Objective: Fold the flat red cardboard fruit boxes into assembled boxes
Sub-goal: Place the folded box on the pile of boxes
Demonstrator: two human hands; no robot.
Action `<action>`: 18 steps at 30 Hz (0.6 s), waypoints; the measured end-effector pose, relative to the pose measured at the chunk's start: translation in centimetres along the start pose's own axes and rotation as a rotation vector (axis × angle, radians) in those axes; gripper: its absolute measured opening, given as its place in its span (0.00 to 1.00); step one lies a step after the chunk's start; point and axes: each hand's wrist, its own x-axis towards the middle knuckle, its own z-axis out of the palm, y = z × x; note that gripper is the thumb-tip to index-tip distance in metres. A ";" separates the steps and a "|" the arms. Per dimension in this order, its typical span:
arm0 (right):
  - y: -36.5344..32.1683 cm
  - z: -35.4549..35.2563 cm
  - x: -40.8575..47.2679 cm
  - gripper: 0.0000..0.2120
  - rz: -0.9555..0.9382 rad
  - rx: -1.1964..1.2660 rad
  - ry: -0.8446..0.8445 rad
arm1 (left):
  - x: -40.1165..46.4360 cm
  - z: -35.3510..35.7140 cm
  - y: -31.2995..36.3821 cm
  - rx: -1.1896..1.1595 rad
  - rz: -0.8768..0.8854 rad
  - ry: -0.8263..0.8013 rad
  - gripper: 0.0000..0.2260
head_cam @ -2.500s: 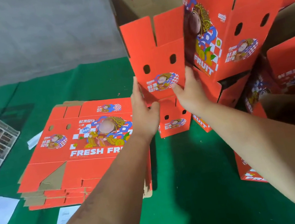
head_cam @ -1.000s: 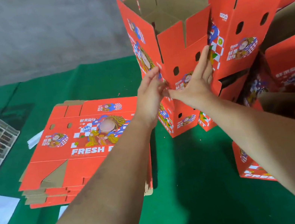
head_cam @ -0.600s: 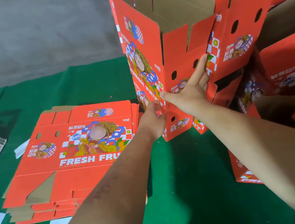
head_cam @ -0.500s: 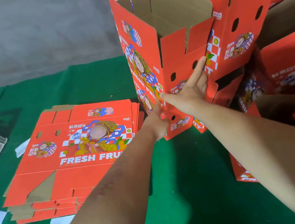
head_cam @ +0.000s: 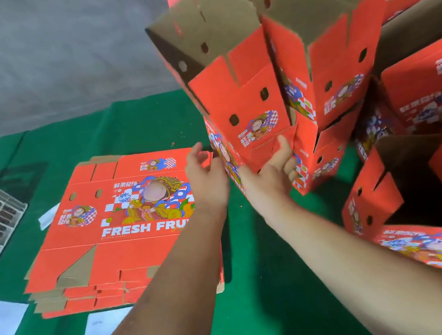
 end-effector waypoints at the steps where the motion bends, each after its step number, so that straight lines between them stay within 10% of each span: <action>1: 0.1 0.2 -0.8 0.45 -0.016 0.033 -0.038 | -0.7 -0.2 -0.1 -0.041 -0.026 -0.005 0.21; 7: 1.6 0.7 -4.3 0.21 0.076 0.272 -0.380 | -3.8 -1.7 -1.8 -0.195 -0.167 0.041 0.16; 13: 3.0 0.7 -5.2 0.14 0.197 0.366 -0.419 | -3.0 -4.5 -2.3 -0.463 -0.352 0.226 0.31; 18: 2.8 -0.3 -3.1 0.20 0.268 0.367 -0.329 | 1.0 -10.0 -2.2 0.147 -0.175 0.564 0.46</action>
